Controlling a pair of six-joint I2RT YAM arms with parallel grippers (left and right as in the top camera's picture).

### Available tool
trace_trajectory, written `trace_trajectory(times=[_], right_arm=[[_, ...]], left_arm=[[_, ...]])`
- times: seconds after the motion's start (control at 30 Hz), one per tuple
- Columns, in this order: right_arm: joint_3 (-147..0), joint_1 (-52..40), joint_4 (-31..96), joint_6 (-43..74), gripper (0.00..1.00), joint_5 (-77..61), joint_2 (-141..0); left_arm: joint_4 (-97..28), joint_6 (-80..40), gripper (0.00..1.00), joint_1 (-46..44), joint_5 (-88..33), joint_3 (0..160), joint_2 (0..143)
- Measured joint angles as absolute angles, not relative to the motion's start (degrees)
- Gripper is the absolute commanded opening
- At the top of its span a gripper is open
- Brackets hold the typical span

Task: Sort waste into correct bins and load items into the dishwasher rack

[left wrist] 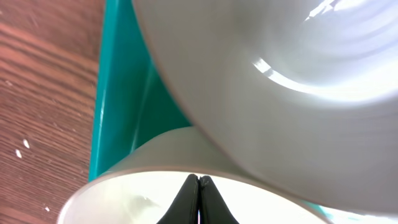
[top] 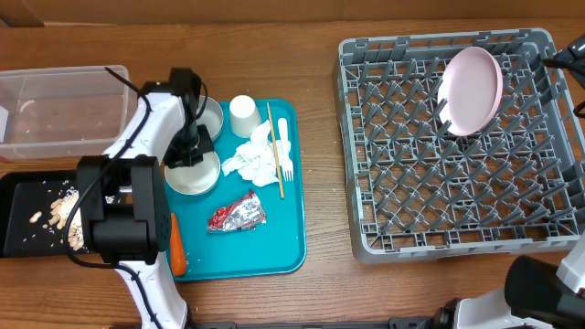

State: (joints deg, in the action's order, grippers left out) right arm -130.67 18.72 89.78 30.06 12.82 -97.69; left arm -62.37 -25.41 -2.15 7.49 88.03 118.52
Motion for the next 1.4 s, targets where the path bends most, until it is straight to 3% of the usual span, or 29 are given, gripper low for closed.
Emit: trace_trajectory(times=[0.17,0.5,0.57,0.7,1.1,1.4], right_arm=[[-130.7,18.7,89.8,30.0,1.00,12.8,-97.7],[-130.7,18.7,89.8,30.0,1.00,12.8,-97.7],[-130.7,18.7,89.8,30.0,1.00,12.8,-97.7],[-130.7,18.7,89.8,30.0,1.00,12.8,-97.7],[-130.7,18.7,89.8,30.0,1.00,12.8,-97.7],[-130.7,18.7,89.8,30.0,1.00,12.8,-97.7]], left_arm=[[-68.0,-25.6,0.18,-2.2,6.2,95.8,118.5],[-79.1,-25.6,0.26,-2.2,5.6,107.6,118.3],[-79.9,-25.6,0.38,-2.2,5.6,108.6,117.2],[-82.1,-25.5,0.88,-2.2,5.1,109.2,111.5],[-93.8,-24.3,0.91,-3.2,-1.0,111.1,93.1],[-91.3,-23.6,0.91,-19.2,-2.2,102.5,93.0]])
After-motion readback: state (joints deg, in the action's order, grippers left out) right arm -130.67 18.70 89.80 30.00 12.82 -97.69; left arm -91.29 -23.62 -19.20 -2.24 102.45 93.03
